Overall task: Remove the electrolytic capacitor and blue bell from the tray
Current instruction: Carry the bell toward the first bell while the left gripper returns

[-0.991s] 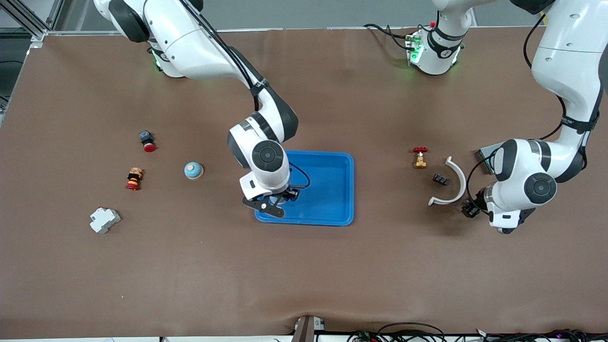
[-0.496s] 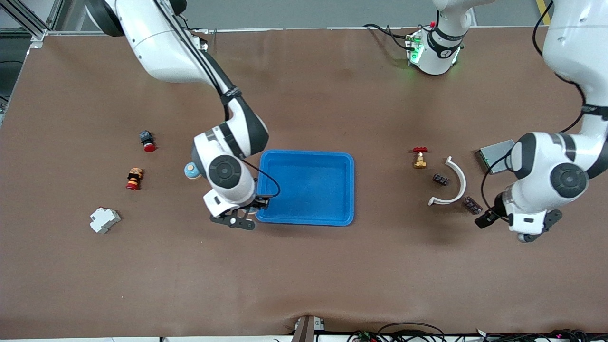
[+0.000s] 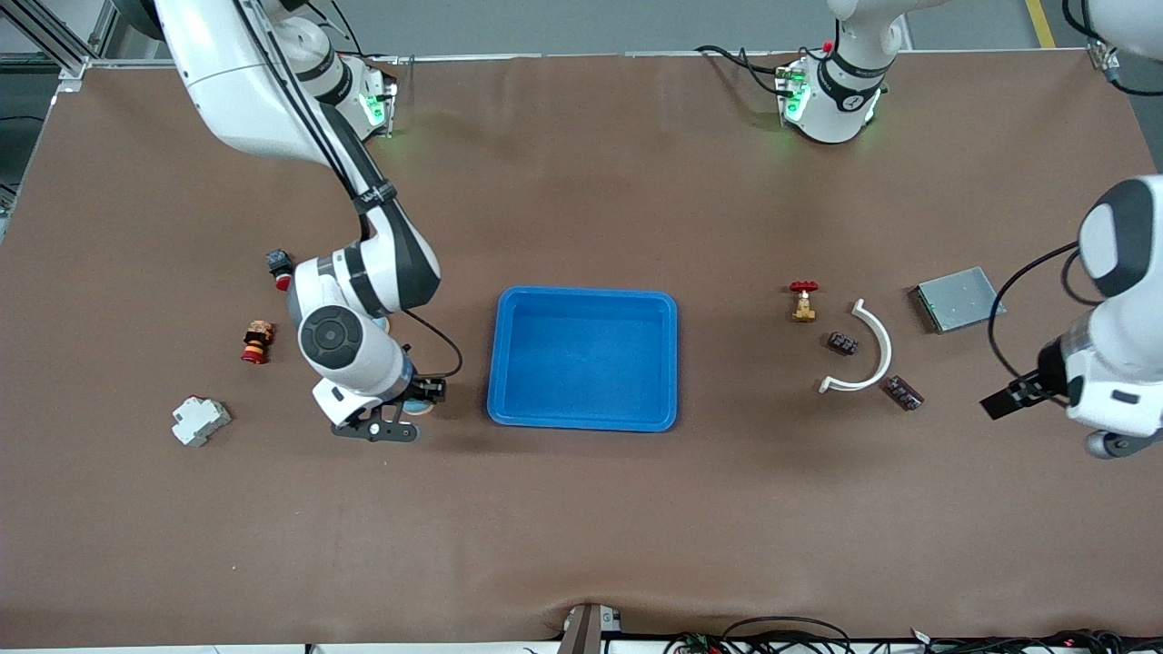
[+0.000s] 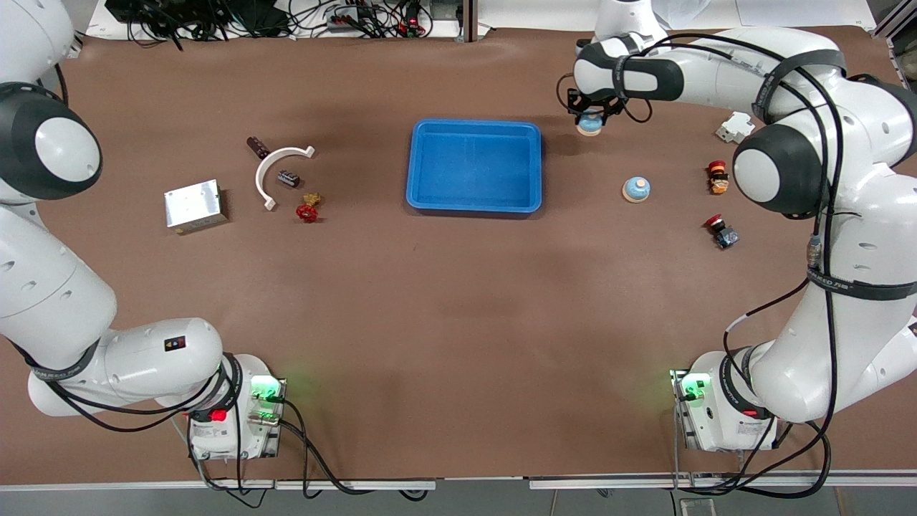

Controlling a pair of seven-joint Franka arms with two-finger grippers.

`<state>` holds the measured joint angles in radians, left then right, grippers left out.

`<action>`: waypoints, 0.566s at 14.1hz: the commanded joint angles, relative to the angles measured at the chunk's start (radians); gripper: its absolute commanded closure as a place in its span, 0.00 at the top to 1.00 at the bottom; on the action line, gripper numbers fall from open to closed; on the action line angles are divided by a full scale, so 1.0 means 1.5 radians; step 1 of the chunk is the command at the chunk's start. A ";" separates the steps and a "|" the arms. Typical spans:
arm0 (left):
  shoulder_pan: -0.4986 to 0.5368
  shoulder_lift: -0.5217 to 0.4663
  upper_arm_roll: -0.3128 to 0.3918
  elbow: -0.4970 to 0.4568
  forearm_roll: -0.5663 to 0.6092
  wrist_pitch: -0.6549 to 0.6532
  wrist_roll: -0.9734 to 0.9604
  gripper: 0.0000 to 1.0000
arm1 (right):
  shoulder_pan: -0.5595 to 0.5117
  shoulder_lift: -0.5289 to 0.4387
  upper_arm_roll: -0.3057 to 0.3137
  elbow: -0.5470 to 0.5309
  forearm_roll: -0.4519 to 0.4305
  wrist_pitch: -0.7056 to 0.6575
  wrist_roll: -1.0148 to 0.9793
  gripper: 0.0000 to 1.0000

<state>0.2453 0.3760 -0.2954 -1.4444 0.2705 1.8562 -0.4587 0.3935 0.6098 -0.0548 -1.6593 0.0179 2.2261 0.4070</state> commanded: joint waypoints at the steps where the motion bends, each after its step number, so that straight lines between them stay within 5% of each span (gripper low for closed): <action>1: 0.010 -0.049 -0.006 0.009 -0.032 -0.027 0.062 1.00 | -0.020 -0.055 0.011 -0.076 0.001 0.029 -0.039 0.00; 8: 0.007 -0.134 -0.008 0.017 -0.086 -0.117 0.079 1.00 | -0.077 -0.106 0.012 -0.149 0.001 0.045 -0.145 0.00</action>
<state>0.2510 0.2088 -0.2987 -1.4131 0.1593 1.7197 -0.3711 0.3138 0.5094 -0.0551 -1.8141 0.0179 2.2724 0.2357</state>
